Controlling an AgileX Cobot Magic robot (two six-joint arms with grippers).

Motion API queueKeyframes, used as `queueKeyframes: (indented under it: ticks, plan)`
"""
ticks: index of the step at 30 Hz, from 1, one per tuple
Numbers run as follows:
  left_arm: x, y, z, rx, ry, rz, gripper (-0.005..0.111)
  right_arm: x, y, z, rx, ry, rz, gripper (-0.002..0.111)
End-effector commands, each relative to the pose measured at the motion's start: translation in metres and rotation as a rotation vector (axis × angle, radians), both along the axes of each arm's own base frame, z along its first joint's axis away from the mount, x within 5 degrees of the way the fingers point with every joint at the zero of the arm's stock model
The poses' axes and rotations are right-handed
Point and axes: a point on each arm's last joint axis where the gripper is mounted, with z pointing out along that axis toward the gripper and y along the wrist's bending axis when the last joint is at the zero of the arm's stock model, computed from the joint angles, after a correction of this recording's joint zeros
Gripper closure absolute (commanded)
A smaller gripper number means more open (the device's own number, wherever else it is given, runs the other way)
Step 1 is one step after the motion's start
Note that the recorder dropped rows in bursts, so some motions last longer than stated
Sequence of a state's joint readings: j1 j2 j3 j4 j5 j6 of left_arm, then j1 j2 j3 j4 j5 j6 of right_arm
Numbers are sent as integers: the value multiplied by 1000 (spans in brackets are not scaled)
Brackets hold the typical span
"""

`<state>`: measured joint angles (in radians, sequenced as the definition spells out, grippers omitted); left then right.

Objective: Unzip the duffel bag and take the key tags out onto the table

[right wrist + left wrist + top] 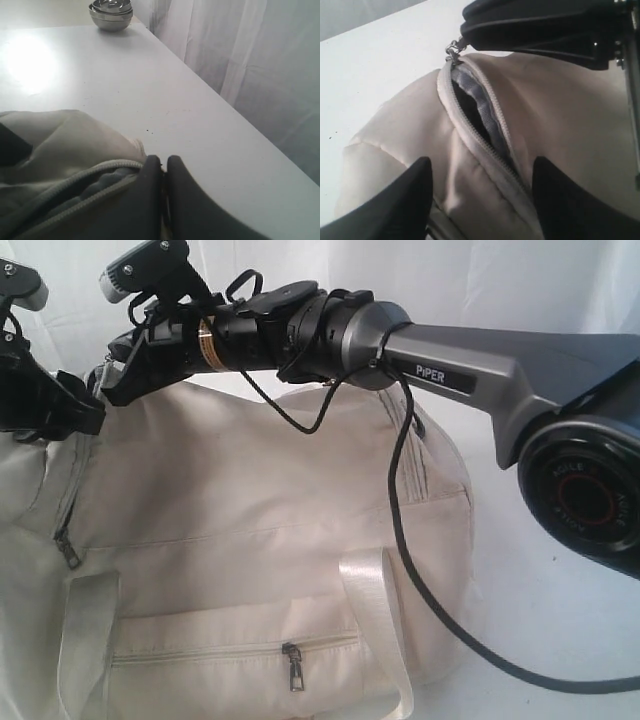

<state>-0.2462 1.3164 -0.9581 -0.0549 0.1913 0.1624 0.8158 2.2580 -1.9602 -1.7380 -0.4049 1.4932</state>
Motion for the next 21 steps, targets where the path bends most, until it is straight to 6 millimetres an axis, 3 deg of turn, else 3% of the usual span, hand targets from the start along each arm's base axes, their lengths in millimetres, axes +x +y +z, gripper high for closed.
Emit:
queueKeyframes:
  ticks: [1,11,21]
  plan:
    - [-1,-2,1,5,13,-10,54,0,-7,20,37,3,-12,108]
    - [4,-2,-9,28,53,-16,106,9,-19,31,60,11,-43,108]
    - [5,1,-6,3,30,15,107,31,-33,25,53,-1,-163,108]
